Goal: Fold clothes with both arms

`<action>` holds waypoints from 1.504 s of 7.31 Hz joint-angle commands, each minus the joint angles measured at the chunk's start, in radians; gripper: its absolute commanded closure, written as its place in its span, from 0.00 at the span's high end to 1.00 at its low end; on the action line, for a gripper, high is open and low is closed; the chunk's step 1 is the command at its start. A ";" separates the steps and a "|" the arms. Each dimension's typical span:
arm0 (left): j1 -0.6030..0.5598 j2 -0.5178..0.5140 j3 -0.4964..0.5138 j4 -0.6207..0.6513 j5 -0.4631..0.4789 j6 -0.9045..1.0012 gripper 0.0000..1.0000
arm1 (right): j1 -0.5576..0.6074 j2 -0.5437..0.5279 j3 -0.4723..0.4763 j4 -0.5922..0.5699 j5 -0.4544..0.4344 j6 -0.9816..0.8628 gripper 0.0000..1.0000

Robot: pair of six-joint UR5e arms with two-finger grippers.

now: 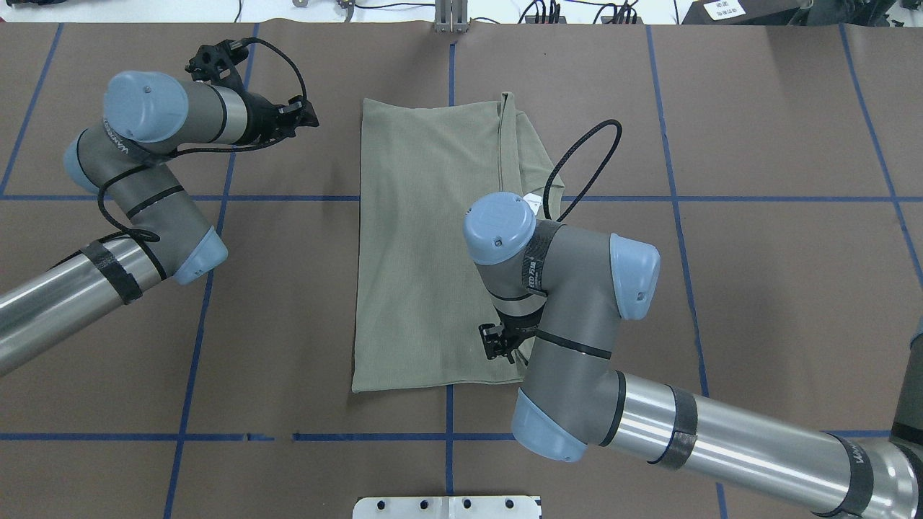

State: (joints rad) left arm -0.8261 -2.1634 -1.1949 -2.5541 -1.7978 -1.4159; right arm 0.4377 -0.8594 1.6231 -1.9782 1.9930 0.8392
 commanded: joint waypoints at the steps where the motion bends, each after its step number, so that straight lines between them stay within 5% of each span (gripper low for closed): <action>1: -0.001 0.002 0.000 0.000 0.000 0.000 0.55 | -0.011 -0.007 -0.003 -0.002 -0.007 0.001 1.00; 4: -0.001 0.005 -0.002 0.000 0.000 0.000 0.55 | 0.027 -0.094 0.043 -0.026 -0.010 -0.066 1.00; 7: -0.001 0.005 -0.025 0.006 -0.002 0.000 0.55 | -0.012 -0.277 0.300 -0.126 -0.063 -0.086 1.00; 11: -0.005 0.039 -0.075 0.008 -0.038 0.000 0.55 | 0.045 -0.184 0.279 -0.093 -0.077 -0.084 1.00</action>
State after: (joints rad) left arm -0.8288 -2.1478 -1.2427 -2.5470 -1.8081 -1.4159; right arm 0.4465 -1.0825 1.9243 -2.1044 1.9198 0.7544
